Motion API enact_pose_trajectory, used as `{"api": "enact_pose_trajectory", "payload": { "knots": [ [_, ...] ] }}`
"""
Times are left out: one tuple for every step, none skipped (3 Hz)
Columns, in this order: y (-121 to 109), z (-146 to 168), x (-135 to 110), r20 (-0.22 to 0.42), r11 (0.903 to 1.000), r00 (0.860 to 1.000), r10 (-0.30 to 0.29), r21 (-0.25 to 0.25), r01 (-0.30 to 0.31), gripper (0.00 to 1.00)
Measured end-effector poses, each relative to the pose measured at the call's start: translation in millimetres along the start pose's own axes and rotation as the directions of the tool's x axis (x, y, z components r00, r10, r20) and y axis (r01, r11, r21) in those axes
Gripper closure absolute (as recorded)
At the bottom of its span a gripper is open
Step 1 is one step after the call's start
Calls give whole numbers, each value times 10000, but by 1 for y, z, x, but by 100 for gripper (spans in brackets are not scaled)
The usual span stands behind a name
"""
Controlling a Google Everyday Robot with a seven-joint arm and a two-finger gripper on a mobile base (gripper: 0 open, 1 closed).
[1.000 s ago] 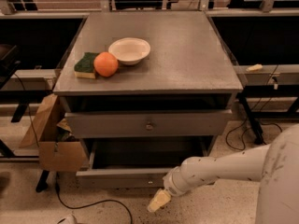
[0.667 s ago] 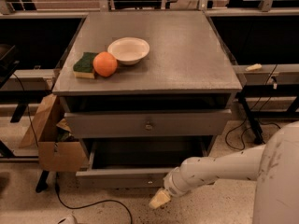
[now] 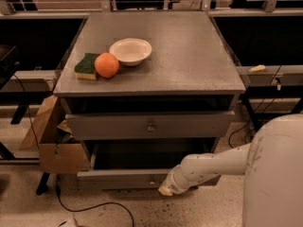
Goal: Close middle drawer
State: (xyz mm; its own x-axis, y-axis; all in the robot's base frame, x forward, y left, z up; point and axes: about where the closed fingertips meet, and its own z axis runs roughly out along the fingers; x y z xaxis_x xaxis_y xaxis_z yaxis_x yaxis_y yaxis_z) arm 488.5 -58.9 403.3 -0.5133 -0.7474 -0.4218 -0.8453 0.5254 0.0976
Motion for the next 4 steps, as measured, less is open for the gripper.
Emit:
{"api": "enact_pose_trajectory", "payload": {
  "knots": [
    [-27, -3, -5, -151, 9993, 9999, 49, 361, -43, 87],
    [-25, -4, -4, -155, 9993, 9999, 49, 359, -43, 100],
    [-24, -4, -2, -201, 9994, 9998, 53, 348, -46, 100],
    [-27, -6, -2, -251, 9991, 9997, 76, 425, -65, 83]
  ]
}}
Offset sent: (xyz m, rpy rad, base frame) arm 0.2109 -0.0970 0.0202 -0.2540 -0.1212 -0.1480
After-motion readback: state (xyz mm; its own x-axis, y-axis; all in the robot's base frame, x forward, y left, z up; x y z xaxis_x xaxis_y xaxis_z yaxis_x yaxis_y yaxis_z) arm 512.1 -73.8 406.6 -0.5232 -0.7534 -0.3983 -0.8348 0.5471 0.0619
